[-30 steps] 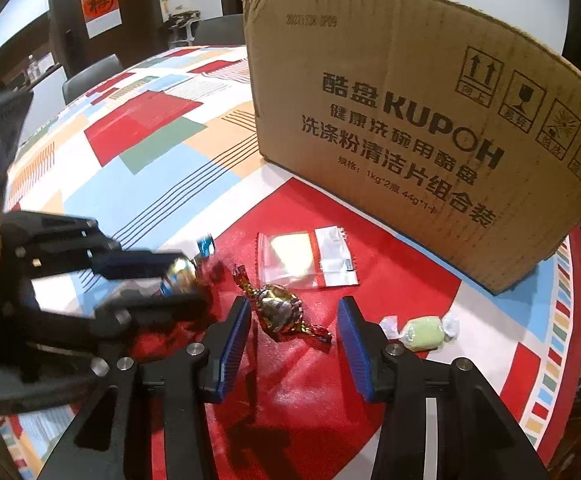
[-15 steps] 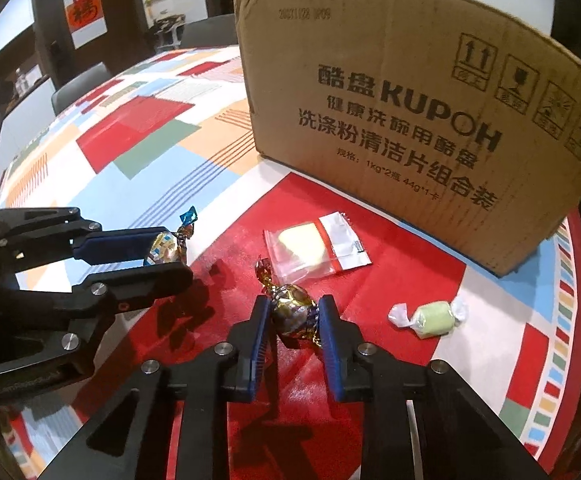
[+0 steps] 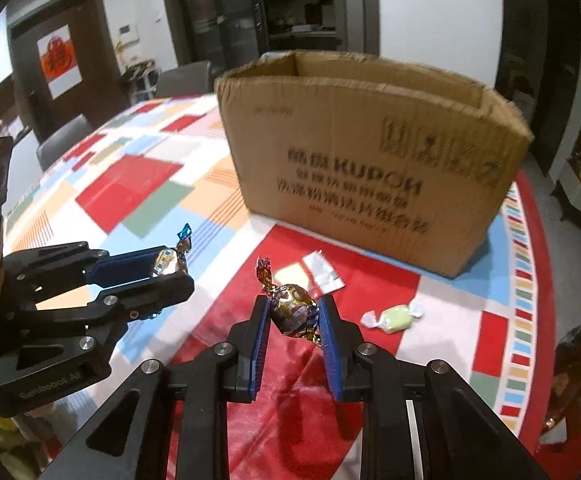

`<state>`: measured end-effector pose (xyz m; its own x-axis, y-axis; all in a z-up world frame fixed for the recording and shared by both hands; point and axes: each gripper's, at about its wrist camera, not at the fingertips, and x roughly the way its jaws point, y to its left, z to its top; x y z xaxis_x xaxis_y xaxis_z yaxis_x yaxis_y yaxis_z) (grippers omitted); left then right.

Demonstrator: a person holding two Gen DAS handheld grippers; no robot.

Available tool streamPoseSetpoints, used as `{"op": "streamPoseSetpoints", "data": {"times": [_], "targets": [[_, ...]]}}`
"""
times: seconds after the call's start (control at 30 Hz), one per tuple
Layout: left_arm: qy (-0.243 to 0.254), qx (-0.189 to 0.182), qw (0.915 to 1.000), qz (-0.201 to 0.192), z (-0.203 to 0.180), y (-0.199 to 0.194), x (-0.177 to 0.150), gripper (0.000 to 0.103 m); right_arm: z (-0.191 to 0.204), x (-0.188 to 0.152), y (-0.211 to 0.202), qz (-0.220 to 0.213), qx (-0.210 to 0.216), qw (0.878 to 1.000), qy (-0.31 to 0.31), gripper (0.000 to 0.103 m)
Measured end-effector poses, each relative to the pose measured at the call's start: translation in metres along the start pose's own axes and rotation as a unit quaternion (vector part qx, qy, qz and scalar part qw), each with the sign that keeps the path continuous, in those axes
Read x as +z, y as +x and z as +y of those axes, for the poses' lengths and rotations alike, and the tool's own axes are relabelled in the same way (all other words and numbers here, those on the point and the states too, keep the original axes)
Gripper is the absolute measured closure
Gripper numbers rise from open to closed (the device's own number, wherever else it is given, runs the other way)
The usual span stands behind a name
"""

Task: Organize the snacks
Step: 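Lift both candies over the box and open both tools to drop them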

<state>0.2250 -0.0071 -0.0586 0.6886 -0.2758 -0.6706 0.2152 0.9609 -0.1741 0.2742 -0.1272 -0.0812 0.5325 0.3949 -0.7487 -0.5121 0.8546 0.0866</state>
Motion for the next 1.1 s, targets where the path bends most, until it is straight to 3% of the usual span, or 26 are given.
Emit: {"op": "streamPoseSetpoints", "data": {"times": [0.63, 0.83, 1.1], "targets": [[0.072, 0.001, 0.9924, -0.100, -0.015, -0.042, 0.096, 0.078, -0.019, 0.057, -0.075, -0.123, -0.064, 0.989, 0.046, 0.077], [0.090, 0.006, 0.9894, -0.114, -0.016, -0.039, 0.124, 0.078, -0.034, 0.077, -0.083, -0.143, -0.080, 0.985, 0.061, 0.077], [0.085, -0.002, 0.9912, -0.101, -0.008, -0.018, 0.160, 0.078, -0.047, 0.104, -0.075, -0.158, -0.091, 0.981, 0.074, 0.077]]}}
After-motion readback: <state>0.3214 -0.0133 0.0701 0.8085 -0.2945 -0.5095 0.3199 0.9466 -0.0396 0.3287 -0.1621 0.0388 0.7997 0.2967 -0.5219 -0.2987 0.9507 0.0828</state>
